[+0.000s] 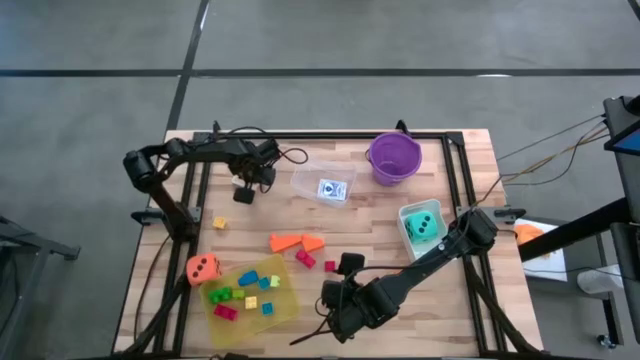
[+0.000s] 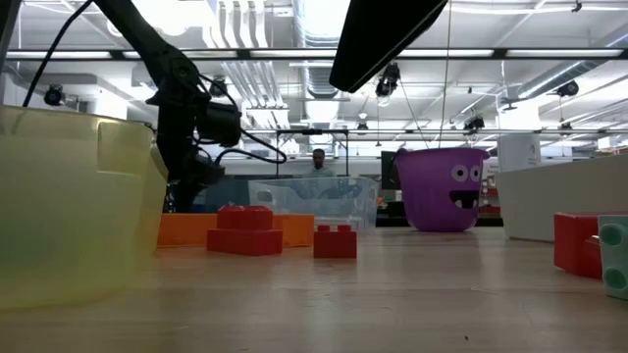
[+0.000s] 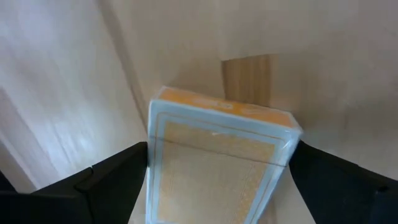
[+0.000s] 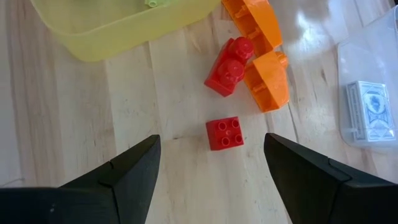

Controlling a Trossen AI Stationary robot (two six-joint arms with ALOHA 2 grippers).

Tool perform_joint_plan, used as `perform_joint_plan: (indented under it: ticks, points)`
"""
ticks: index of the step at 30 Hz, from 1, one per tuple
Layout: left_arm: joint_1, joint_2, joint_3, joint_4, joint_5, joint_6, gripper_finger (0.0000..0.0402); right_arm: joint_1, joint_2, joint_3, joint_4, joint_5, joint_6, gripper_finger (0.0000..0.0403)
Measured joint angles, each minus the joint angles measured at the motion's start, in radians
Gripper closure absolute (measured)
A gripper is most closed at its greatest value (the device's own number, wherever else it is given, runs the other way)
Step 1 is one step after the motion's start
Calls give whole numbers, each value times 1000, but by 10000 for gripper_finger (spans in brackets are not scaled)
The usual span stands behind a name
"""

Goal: Pick & Place Toys
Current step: Put the orange deck of cards into the transparent bin

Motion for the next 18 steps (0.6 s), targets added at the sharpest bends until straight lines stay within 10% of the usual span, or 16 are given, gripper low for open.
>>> perform_joint_plan:
  ticks: [18]
  points:
    - [0, 4, -2, 4, 38, -105, 19, 0, 0, 1, 1, 0, -3, 119]
